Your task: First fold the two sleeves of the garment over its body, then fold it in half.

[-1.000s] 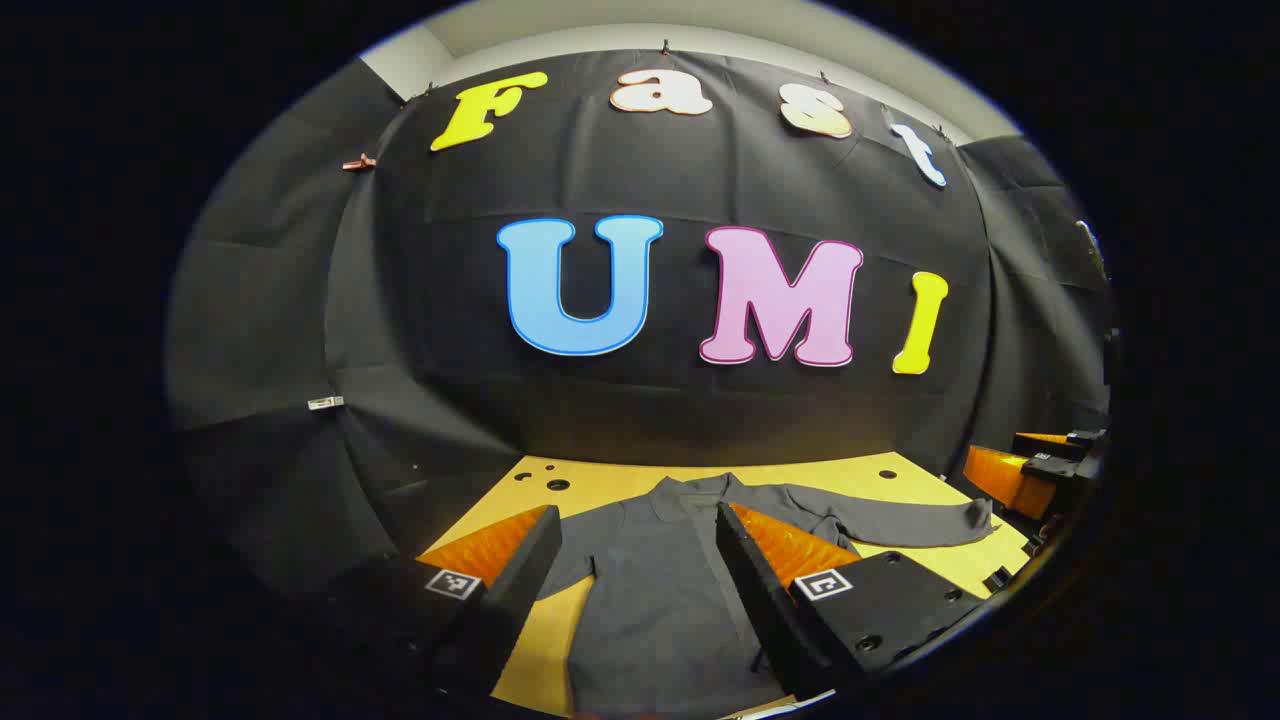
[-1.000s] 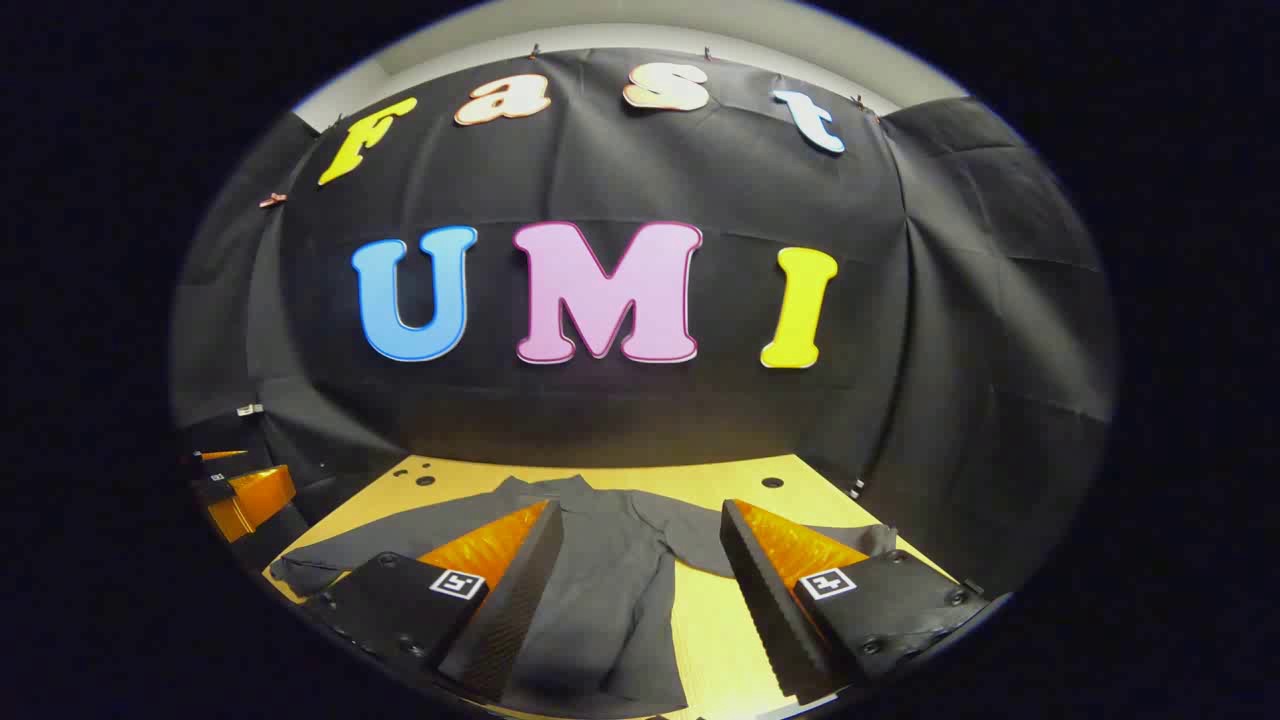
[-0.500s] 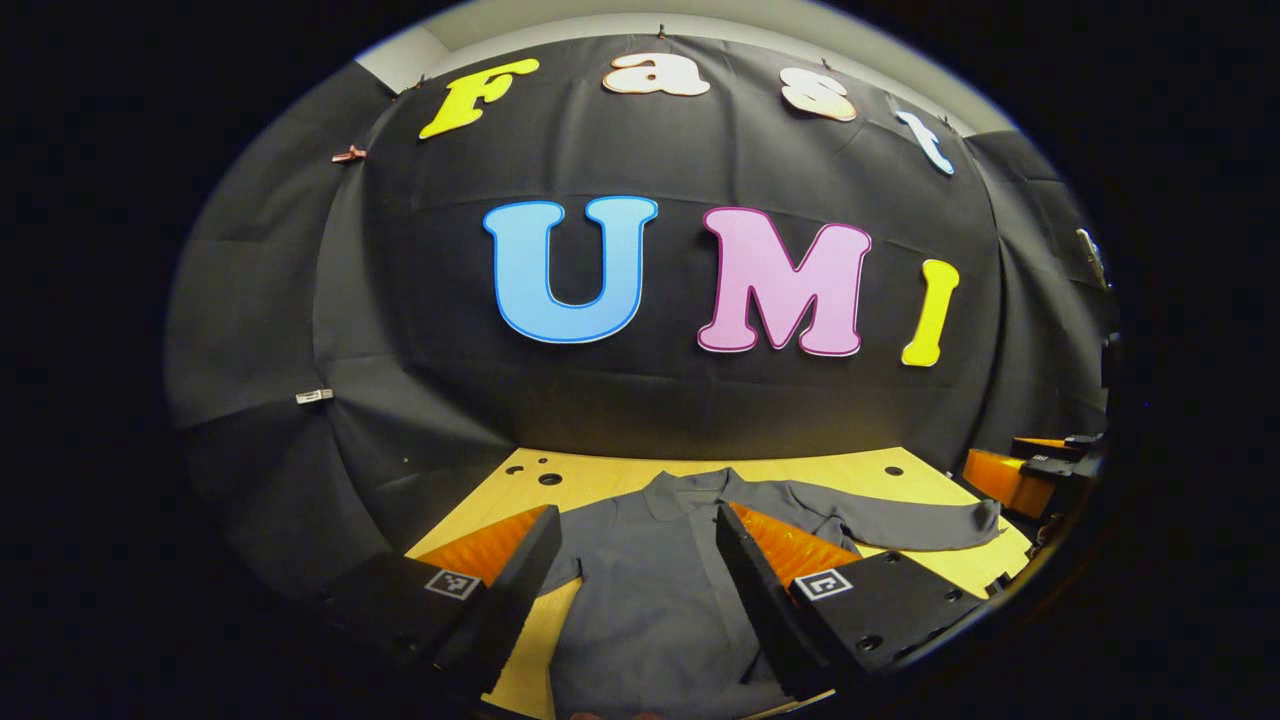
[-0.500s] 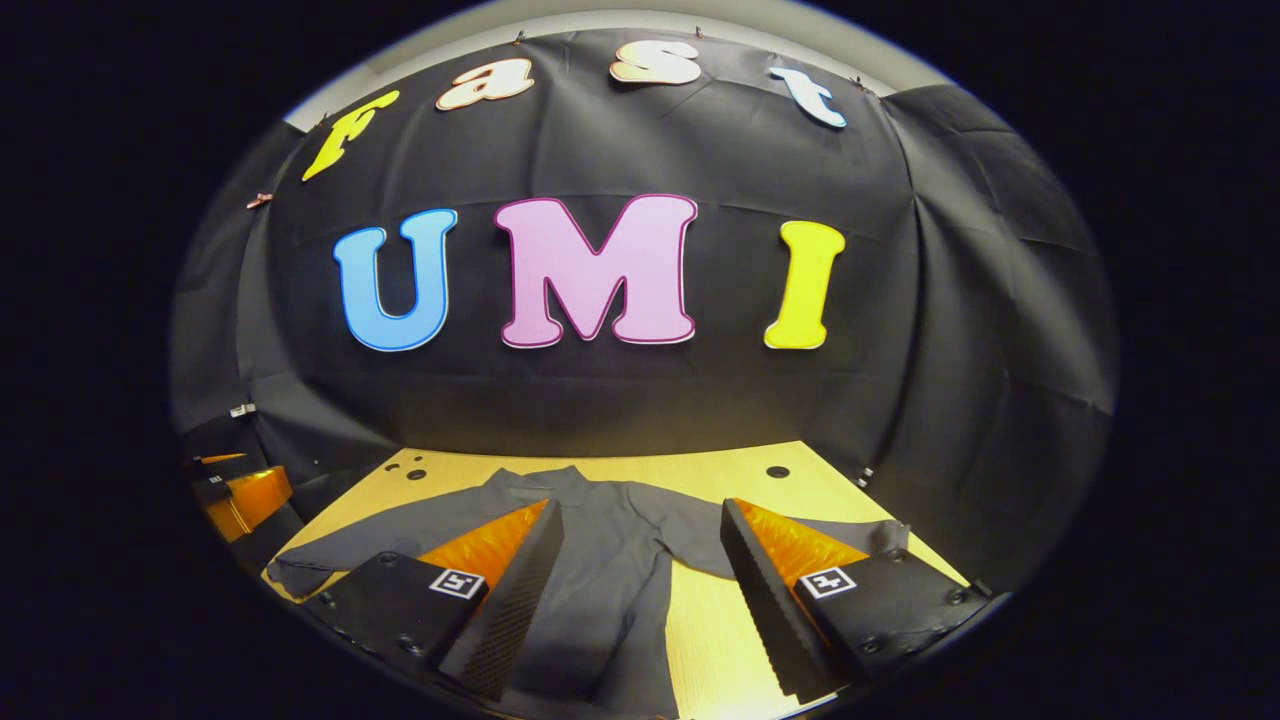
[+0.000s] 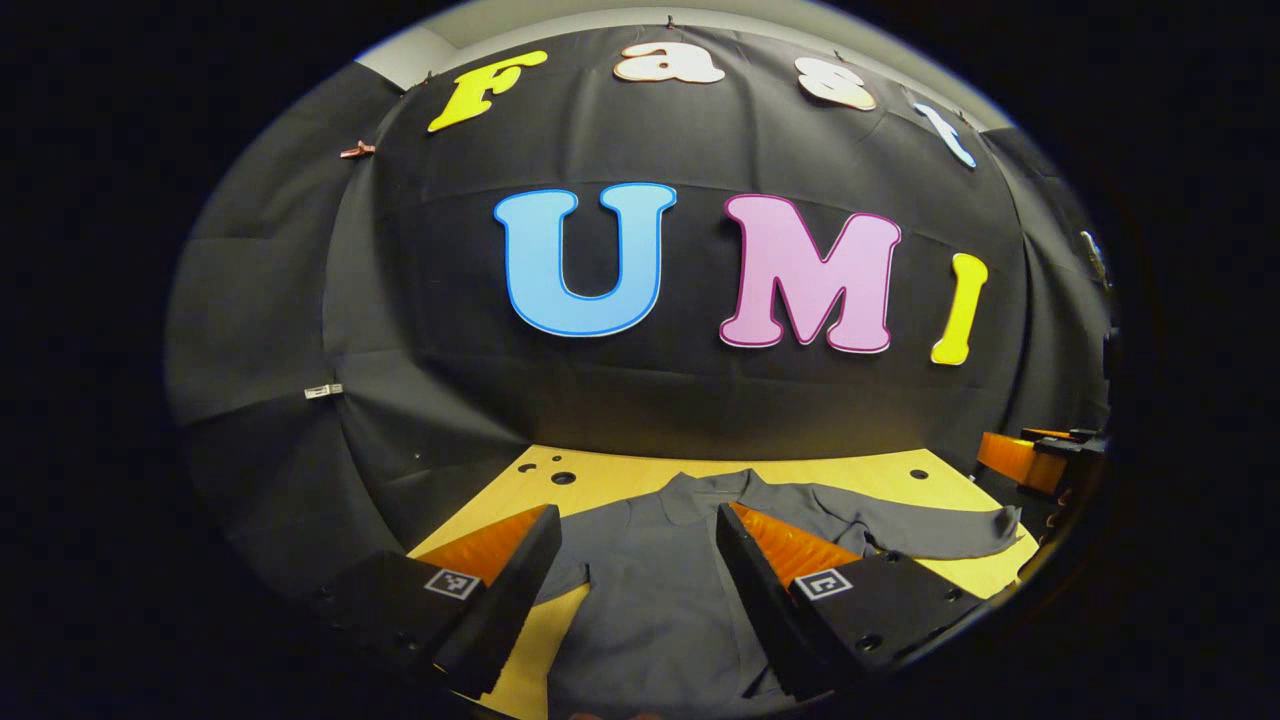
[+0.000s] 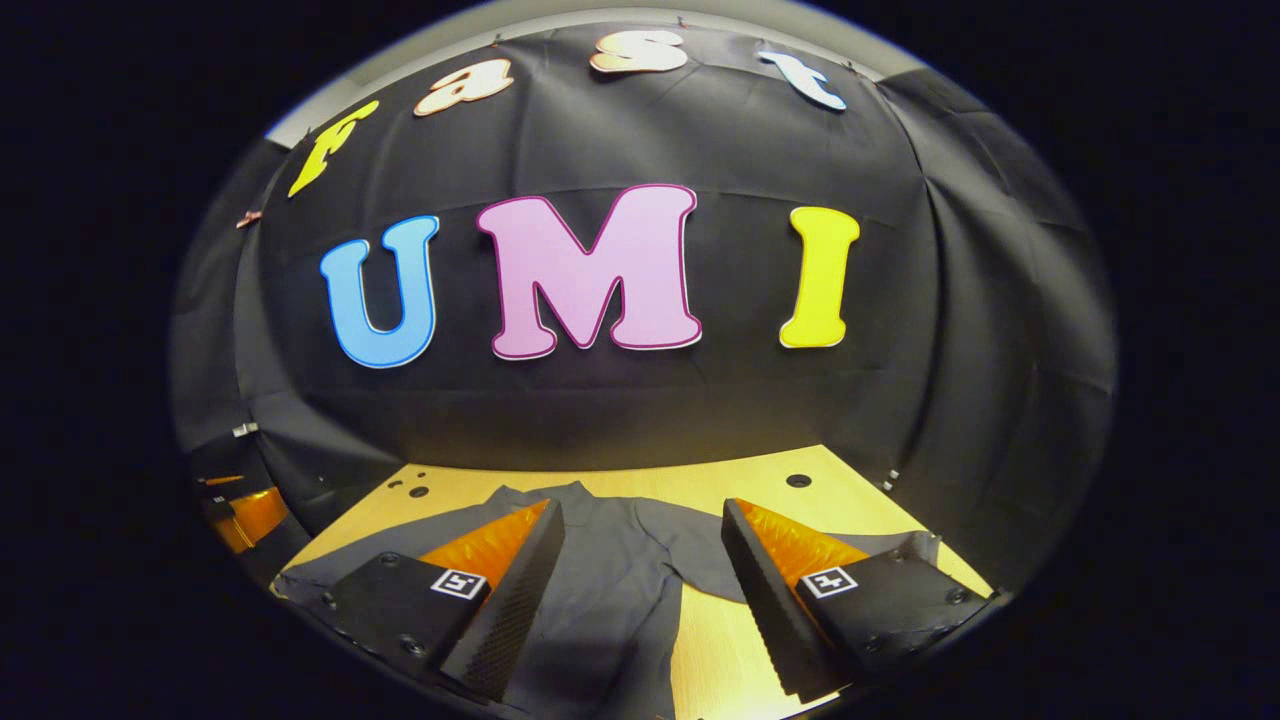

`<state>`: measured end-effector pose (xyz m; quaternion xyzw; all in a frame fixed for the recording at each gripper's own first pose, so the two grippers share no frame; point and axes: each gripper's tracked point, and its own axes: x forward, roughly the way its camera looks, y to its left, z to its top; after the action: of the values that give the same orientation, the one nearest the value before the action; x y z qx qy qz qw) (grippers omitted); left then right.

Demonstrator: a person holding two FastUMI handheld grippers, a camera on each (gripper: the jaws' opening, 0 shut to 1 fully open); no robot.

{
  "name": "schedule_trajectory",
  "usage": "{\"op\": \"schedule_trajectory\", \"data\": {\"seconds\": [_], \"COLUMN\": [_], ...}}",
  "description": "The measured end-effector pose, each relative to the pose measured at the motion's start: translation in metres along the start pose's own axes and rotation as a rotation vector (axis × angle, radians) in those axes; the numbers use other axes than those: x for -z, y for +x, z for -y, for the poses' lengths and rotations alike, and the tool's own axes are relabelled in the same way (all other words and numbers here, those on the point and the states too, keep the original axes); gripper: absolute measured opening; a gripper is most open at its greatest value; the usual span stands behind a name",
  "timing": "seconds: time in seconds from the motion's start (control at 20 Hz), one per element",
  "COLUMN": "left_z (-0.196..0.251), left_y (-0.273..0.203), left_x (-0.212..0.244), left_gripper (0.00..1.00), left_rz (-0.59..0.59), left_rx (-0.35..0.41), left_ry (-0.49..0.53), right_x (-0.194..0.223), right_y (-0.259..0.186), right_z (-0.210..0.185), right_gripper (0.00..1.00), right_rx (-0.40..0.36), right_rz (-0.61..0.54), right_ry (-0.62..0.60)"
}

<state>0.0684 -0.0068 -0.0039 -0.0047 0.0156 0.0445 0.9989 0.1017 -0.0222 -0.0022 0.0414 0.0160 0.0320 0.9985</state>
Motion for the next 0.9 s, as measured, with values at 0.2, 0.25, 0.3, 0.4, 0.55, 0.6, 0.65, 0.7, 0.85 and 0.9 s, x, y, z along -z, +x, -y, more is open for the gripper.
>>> {"op": "schedule_trajectory", "data": {"seconds": [0.2,0.25,0.3,0.4,0.55,0.6,0.65,0.7,0.85,0.9], "left_z": [0.005,0.005,0.007,0.009,0.013,0.014,0.015,0.016,0.019,0.019], "left_y": [0.011,0.013,0.014,0.016,0.022,0.024,0.026,0.028,0.035,0.037], "left_x": [0.008,0.011,0.015,0.018,0.023,0.025,0.025,0.026,0.028,0.028], "left_gripper": [0.98,0.98,0.98,0.98,0.98,0.98,0.98,0.98,0.98,0.98], "left_rz": [-0.006,-0.015,-0.023,-0.034,-0.052,-0.058,-0.063,-0.064,-0.076,-0.079], "left_rx": [-0.018,-0.022,-0.024,-0.028,-0.032,-0.033,-0.035,-0.034,-0.033,-0.033], "left_ry": [-0.007,-0.005,-0.004,-0.001,0.004,0.005,0.006,0.006,0.014,0.02], "right_x": [0.019,0.024,0.028,0.038,0.05,0.053,0.056,0.059,0.068,0.072], "right_y": [0.025,0.031,0.035,0.043,0.05,0.051,0.054,0.057,0.061,0.062], "right_z": [0.032,0.042,0.052,0.077,0.116,0.127,0.14,0.153,0.191,0.202], "right_gripper": [0.98,0.98,0.98,0.98,0.98,0.98,0.98,0.98,0.98,0.98], "right_rx": [0.054,0.071,0.094,0.147,0.224,0.251,0.278,0.305,0.379,0.4], "right_rz": [-0.052,-0.069,-0.087,-0.129,-0.174,-0.186,-0.198,-0.207,-0.235,-0.248], "right_ry": [0.004,0.0,-0.006,-0.022,-0.016,-0.005,0.008,0.021,0.045,0.051]}}
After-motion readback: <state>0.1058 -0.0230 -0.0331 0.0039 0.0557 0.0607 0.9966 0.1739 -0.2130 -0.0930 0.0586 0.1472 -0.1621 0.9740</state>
